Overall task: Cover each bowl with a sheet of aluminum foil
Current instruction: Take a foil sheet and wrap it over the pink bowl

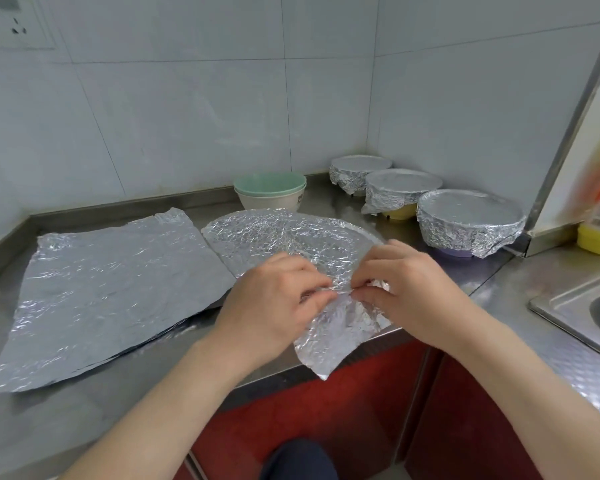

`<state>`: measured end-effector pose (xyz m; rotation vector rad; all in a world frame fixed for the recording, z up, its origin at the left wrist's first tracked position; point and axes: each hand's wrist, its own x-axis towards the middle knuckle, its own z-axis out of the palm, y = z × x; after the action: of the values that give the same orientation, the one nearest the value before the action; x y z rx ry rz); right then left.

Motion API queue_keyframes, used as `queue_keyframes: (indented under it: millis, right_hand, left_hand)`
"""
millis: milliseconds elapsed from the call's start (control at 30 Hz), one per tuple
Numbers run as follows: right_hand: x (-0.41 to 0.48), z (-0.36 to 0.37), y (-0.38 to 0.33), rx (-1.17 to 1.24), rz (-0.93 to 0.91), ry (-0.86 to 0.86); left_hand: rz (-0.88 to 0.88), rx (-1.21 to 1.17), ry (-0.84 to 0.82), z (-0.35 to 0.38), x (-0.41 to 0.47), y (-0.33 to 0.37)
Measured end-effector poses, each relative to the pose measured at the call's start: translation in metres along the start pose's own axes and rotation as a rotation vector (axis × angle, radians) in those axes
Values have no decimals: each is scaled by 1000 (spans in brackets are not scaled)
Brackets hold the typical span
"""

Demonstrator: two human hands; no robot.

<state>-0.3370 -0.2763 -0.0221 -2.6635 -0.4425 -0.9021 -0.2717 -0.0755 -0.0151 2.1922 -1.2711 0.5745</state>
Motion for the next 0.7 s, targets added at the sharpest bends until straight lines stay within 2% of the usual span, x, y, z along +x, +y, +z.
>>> queue_keyframes:
  millis: [67, 167, 700]
  right_hand:
    - [-3, -10, 5, 54, 80, -30]
    - [-5, -15, 1, 126, 111, -31]
    - [0, 18, -17, -67, -52, 71]
  left_hand:
    - [-87, -83, -19, -10, 2, -5]
    - [-118, -79, -64, -16, 0, -13]
    - [194, 166, 18, 7, -3, -13]
